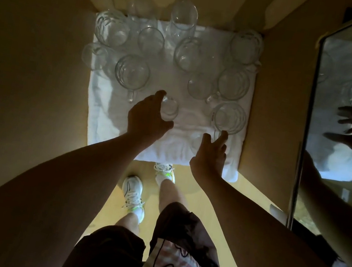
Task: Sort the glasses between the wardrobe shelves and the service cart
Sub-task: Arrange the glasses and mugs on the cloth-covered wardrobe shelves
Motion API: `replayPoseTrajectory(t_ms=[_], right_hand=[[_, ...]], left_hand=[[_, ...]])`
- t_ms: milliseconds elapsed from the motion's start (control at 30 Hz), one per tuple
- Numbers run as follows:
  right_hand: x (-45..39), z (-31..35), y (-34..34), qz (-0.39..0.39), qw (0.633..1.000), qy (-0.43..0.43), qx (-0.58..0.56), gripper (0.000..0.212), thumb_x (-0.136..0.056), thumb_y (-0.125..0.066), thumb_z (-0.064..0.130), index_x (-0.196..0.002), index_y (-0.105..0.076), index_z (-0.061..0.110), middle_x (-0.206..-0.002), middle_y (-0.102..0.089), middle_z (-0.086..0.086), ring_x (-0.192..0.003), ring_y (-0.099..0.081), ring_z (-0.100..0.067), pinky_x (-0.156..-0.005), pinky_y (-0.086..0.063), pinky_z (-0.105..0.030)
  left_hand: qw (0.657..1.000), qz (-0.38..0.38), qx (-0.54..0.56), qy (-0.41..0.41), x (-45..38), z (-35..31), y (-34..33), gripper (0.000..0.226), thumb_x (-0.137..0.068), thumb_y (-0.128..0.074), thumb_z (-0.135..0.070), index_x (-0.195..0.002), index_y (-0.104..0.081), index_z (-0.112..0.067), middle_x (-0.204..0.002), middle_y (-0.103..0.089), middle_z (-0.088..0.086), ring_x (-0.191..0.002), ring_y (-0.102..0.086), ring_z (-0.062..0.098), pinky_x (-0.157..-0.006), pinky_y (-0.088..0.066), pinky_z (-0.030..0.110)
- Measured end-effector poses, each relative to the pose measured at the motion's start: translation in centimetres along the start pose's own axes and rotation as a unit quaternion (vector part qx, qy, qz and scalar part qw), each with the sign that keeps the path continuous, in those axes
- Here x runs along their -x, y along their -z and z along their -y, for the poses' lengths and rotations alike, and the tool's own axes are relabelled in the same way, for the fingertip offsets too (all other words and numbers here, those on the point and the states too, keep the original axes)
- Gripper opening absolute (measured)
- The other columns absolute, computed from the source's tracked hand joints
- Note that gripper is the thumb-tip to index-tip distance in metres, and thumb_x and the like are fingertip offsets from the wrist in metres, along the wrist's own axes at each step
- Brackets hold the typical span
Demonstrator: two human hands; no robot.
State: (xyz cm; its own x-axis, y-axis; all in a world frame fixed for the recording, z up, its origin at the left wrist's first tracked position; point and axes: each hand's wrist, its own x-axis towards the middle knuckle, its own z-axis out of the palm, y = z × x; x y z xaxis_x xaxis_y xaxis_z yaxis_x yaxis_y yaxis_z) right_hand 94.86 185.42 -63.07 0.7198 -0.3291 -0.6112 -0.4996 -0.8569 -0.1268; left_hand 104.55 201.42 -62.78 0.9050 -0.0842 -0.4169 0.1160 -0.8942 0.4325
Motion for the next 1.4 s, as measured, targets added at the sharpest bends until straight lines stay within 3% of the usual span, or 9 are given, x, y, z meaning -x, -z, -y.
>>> replayPoseTrajectory(t_ms=[167, 333, 700, 767, 833, 933, 1067, 1233, 1400], right_hand=[[1.0, 0.1, 0.7, 0.003, 1.0, 0.009, 0.002, 0.056, -0.077, -0.064, -0.007, -0.127, -0.045, 0.011, -0.154, -0.018, -0.02, -0.113, -0.046, -0.036, -0.094, -0.045, -0.042], [2.9, 0.7, 2.5, -0.008, 1.0, 0.026, -0.003, 0.057, -0.079, -0.063, 0.0, -0.132, -0.046, 0.01, -0.133, -0.042, -0.017, -0.115, -0.047, -0.035, -0.093, -0.044, -0.04], [11.6, 1.6, 9.5, -0.083, 0.993, 0.06, -0.06, 0.073, -0.075, -0.08, 0.02, -0.14, -0.046, 0.018, -0.126, -0.054, -0.013, -0.117, -0.057, -0.033, -0.089, -0.05, -0.036], [14.0, 2.0, 11.1, -0.111, 0.99, 0.063, -0.064, 0.076, -0.074, -0.082, 0.022, -0.14, -0.046, 0.02, -0.126, -0.054, -0.011, -0.117, -0.056, -0.032, -0.088, -0.05, -0.035], [16.7, 2.4, 12.6, -0.134, 0.986, 0.065, -0.07, 0.079, -0.071, -0.083, 0.024, -0.14, -0.045, 0.023, -0.126, -0.054, -0.009, -0.118, -0.055, -0.03, -0.087, -0.051, -0.035], [21.1, 3.1, 15.0, -0.161, 0.98, 0.076, -0.084, 0.085, -0.066, -0.086, 0.027, -0.141, -0.045, 0.024, -0.127, -0.056, -0.008, -0.116, -0.058, -0.029, -0.085, -0.057, -0.036], [27.0, 3.4, 18.0, -0.198, 0.971, 0.09, -0.095, 0.08, -0.065, -0.089, 0.028, -0.135, -0.051, 0.021, -0.122, -0.062, -0.006, -0.112, -0.062, -0.028, -0.083, -0.056, -0.033], [33.7, 2.8, 21.4, -0.247, 0.954, 0.103, -0.139, 0.08, -0.061, -0.093, 0.034, -0.13, -0.055, 0.019, -0.104, -0.063, -0.001, -0.099, -0.064, -0.026, -0.076, -0.057, -0.035], [38.8, 1.1, 23.8, -0.3, 0.934, 0.102, -0.165, 0.089, -0.057, -0.095, 0.036, -0.133, -0.051, 0.02, -0.113, -0.067, -0.004, -0.104, -0.066, -0.028, -0.082, -0.06, -0.04]], left_hand=[[1.0, -0.003, -0.003, -0.01, 1.9, 0.5, 1.9, 0.072, -0.068, -0.084, -0.041, -0.131, -0.051, -0.024, -0.116, -0.068, 0.003, -0.104, -0.066, 0.031, -0.078, -0.041, 0.031], [0.999, -0.016, -0.011, -0.029, 4.3, 0.2, 4.4, 0.074, -0.07, -0.084, -0.04, -0.133, -0.05, -0.022, -0.12, -0.066, 0.005, -0.109, -0.063, 0.031, -0.084, -0.046, 0.035], [0.987, -0.097, -0.033, -0.122, 13.2, -2.0, 12.0, 0.08, -0.068, -0.075, -0.059, -0.135, -0.046, -0.027, -0.115, -0.065, 0.007, -0.105, -0.062, 0.032, -0.074, -0.046, 0.033], [0.984, -0.108, -0.029, -0.138, 15.3, -2.9, 13.9, 0.081, -0.066, -0.073, -0.063, -0.134, -0.046, -0.029, -0.118, -0.065, 0.003, -0.108, -0.062, 0.029, -0.079, -0.048, 0.034], [0.98, -0.123, -0.014, -0.153, 17.6, -3.7, 15.8, 0.081, -0.063, -0.072, -0.065, -0.131, -0.048, -0.03, -0.12, -0.064, 0.0, -0.109, -0.062, 0.026, -0.081, -0.05, 0.036], [0.97, -0.168, 0.009, -0.174, 21.6, -4.6, 18.6, 0.077, -0.06, -0.075, -0.064, -0.125, -0.051, -0.032, -0.113, -0.067, -0.003, -0.097, -0.066, 0.024, -0.069, -0.043, 0.03], [0.958, -0.203, 0.066, -0.191, 26.3, -6.1, 22.4, 0.071, -0.062, -0.075, -0.058, -0.121, -0.054, -0.024, -0.116, -0.066, 0.001, -0.102, -0.065, 0.029, -0.08, -0.053, 0.035], [0.936, -0.246, 0.101, -0.229, 31.9, -8.5, 25.7, 0.061, -0.056, -0.071, -0.057, -0.098, -0.047, -0.02, -0.085, -0.06, -0.002, -0.08, -0.063, 0.026, -0.064, -0.052, 0.037], [0.916, -0.269, 0.163, -0.25, 36.2, -10.9, 26.9, 0.068, -0.048, -0.064, -0.07, -0.096, -0.047, -0.025, -0.092, -0.059, -0.007, -0.084, -0.06, 0.022, -0.074, -0.055, 0.044]])
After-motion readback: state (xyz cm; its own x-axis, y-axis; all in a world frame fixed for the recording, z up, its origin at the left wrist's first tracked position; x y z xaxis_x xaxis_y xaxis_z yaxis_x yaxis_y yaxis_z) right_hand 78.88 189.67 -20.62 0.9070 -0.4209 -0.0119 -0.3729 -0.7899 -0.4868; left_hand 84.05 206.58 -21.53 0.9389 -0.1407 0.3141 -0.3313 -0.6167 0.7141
